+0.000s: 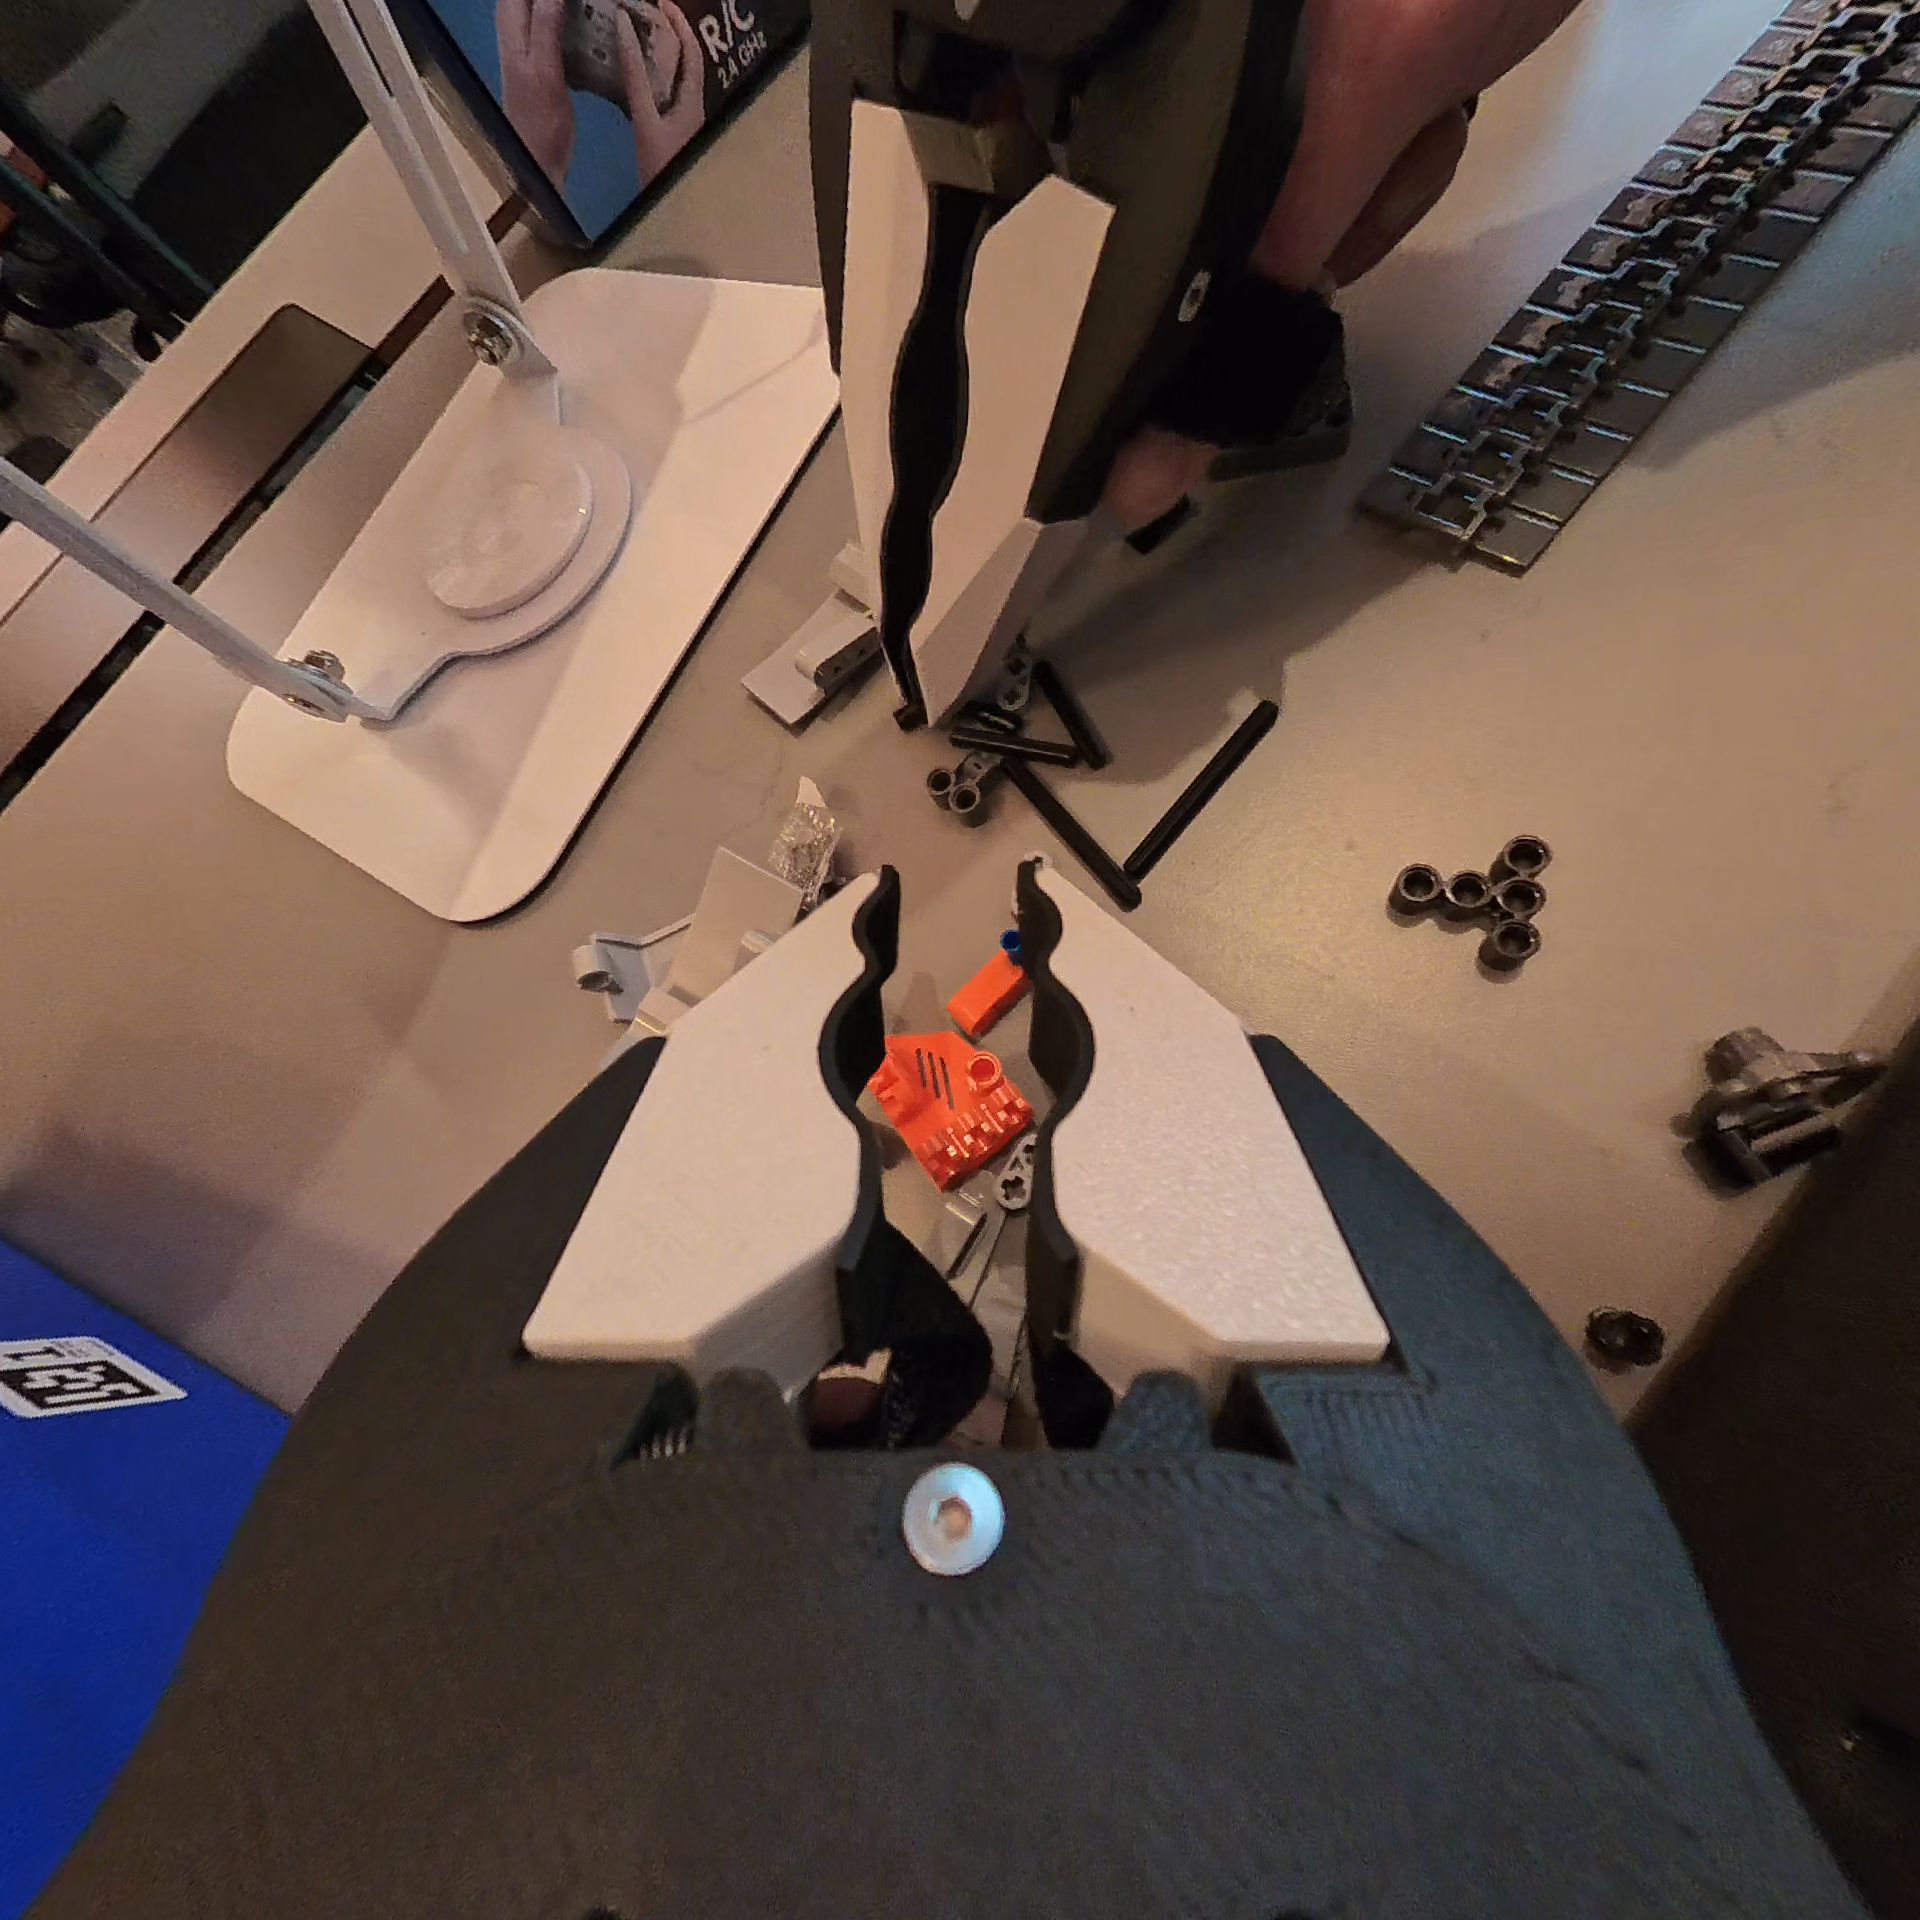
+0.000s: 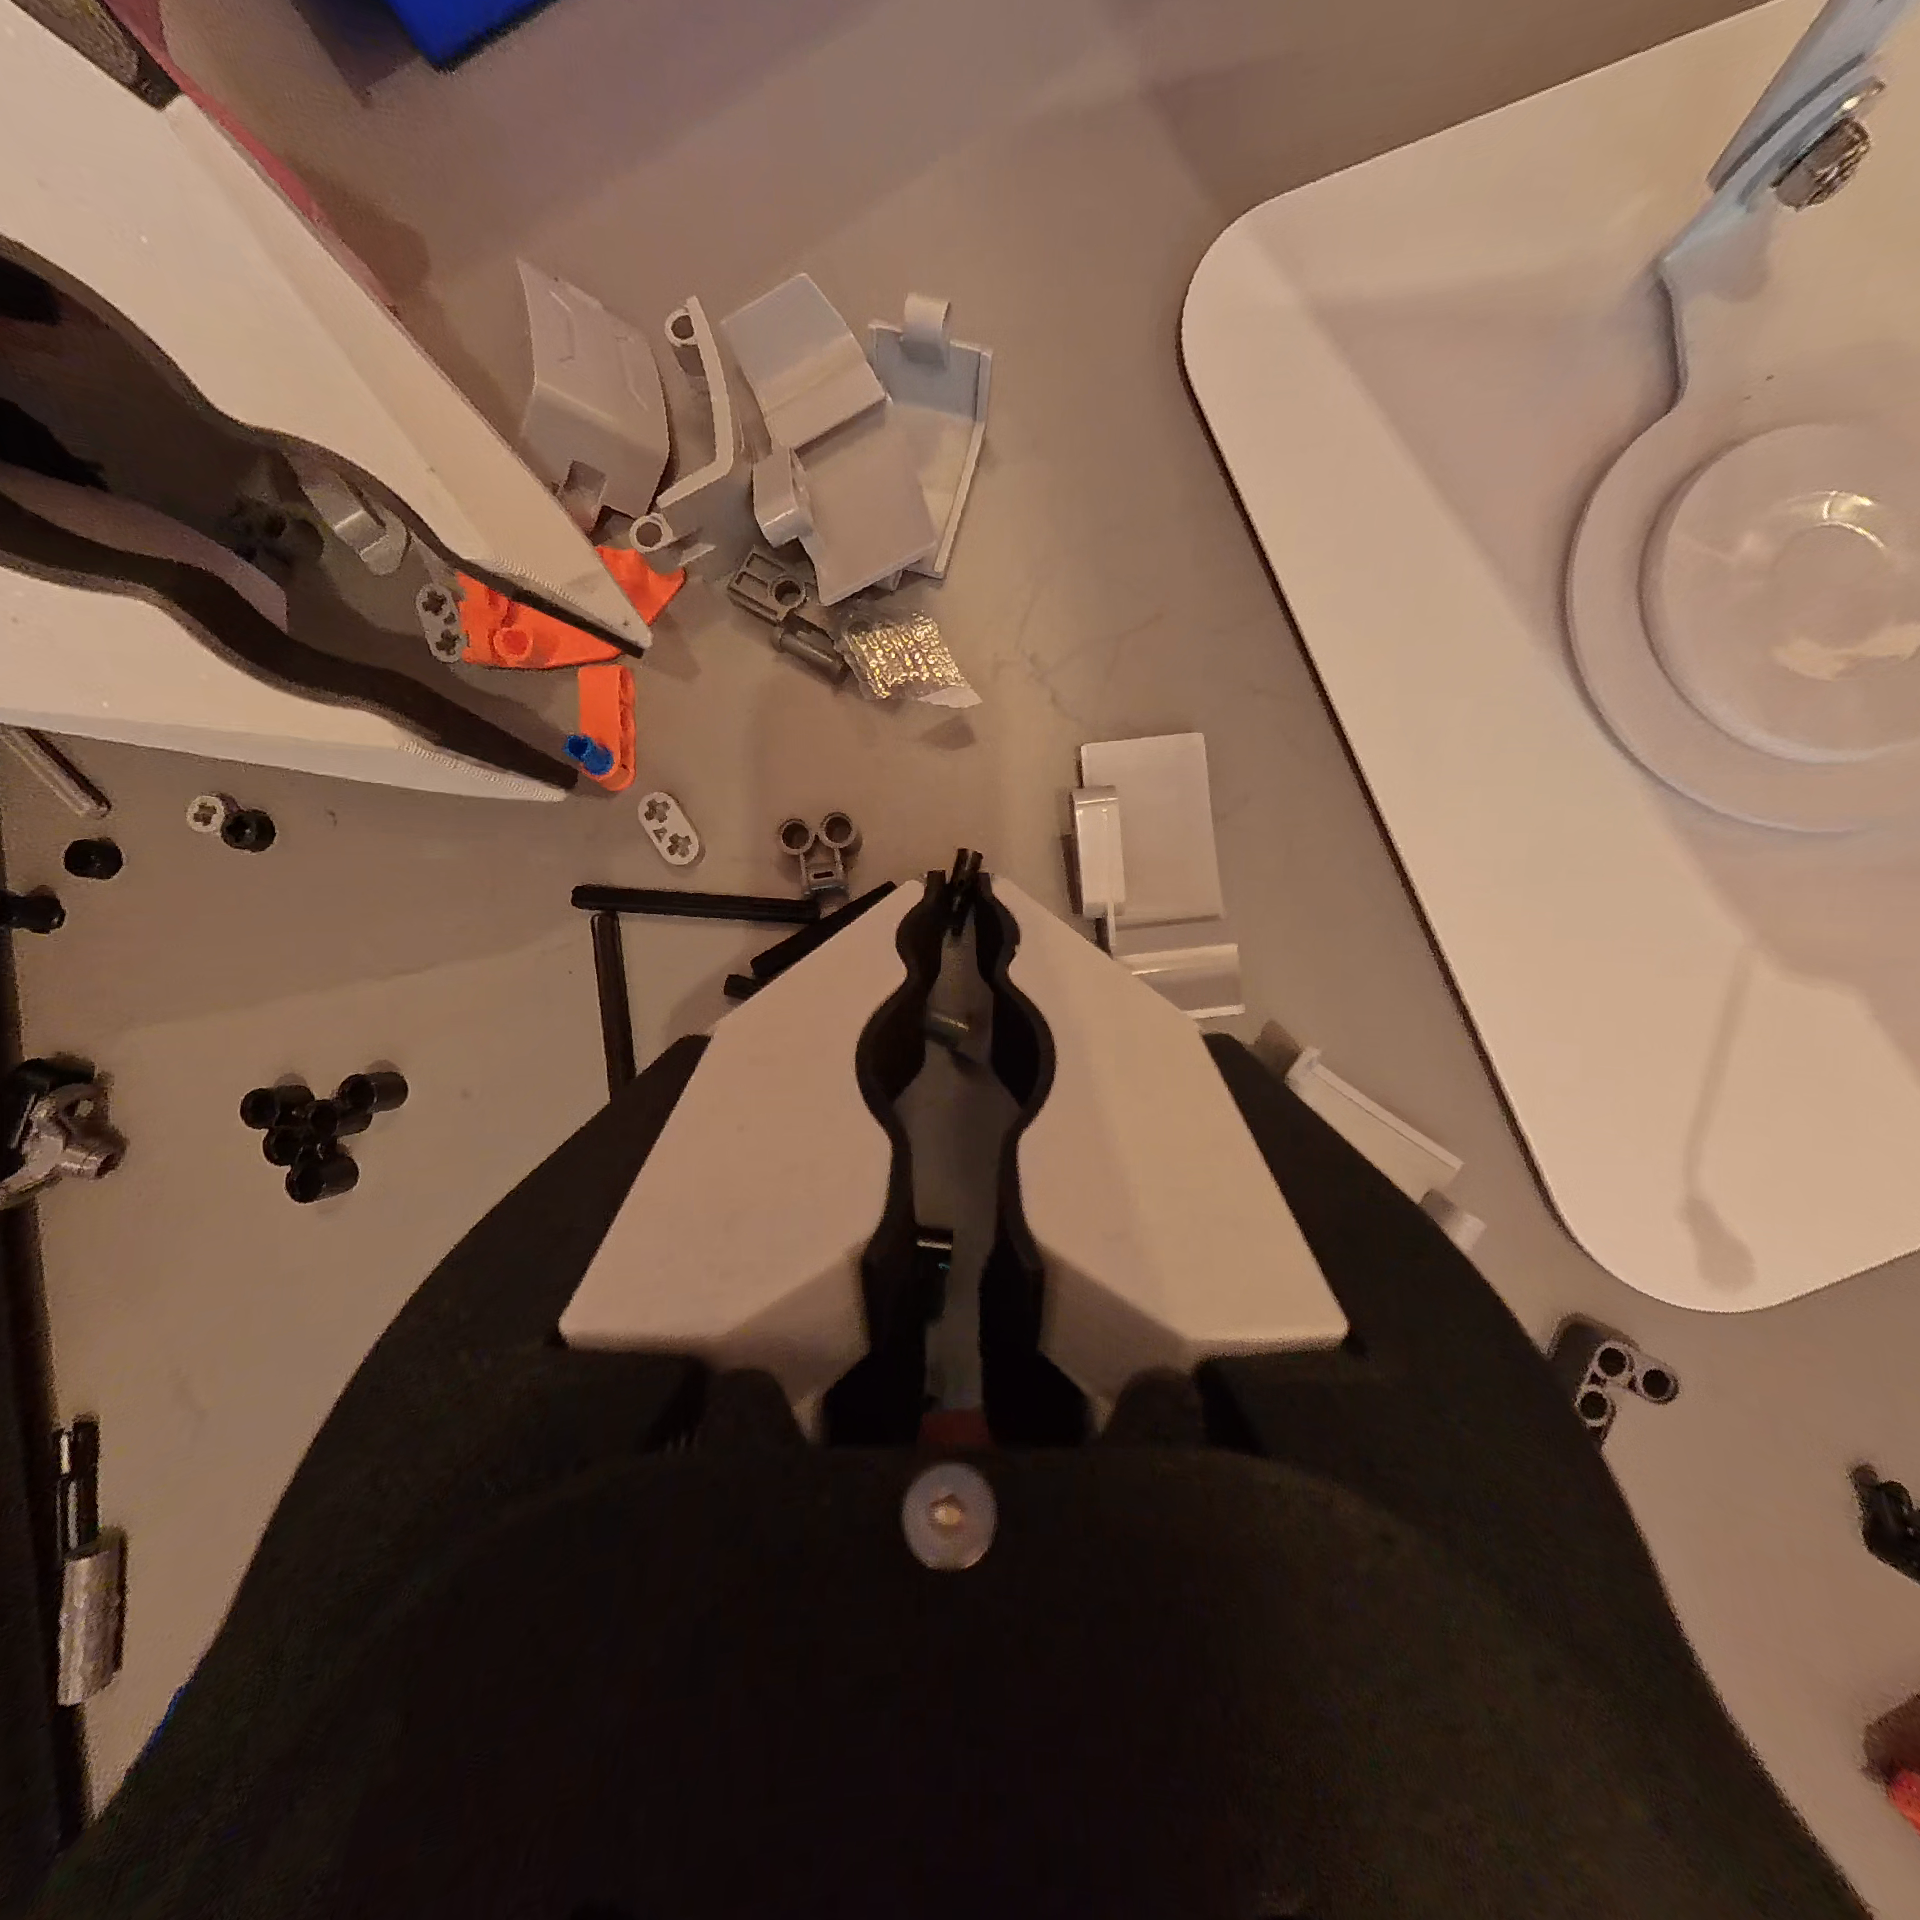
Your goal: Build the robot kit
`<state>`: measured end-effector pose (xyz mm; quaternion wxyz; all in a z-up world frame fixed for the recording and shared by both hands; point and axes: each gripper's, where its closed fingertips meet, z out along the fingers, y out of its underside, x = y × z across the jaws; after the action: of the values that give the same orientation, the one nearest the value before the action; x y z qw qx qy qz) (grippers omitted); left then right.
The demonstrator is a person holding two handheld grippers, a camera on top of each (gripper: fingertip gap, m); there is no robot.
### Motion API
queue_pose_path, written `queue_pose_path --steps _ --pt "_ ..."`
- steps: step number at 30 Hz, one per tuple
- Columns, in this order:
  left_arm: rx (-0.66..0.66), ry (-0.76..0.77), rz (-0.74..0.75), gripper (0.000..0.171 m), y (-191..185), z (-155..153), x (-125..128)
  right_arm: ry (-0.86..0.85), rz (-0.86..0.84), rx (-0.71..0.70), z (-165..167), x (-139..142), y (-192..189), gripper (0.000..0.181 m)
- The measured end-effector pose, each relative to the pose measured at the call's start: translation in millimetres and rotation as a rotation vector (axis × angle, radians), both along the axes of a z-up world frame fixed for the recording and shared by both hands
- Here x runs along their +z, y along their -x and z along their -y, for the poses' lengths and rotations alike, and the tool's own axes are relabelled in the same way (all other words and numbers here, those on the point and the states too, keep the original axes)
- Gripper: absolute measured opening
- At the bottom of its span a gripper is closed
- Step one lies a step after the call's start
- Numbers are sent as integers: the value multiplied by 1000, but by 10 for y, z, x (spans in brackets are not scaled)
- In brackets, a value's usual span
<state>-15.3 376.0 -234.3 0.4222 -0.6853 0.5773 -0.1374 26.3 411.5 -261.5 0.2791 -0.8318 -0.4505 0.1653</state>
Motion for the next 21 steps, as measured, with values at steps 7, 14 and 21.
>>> queue_pose_path --steps 7,14,21 --pt "16 -62 17 23 -10 -52 74 -11 -62 57 112 189 15 2" --pt "-123 -283 77 30 -220 150 363 69 -294 184 658 654 59 2" --pt "-312 -483 78 29 -441 520 474 146 -415 194 931 755 -6 2"
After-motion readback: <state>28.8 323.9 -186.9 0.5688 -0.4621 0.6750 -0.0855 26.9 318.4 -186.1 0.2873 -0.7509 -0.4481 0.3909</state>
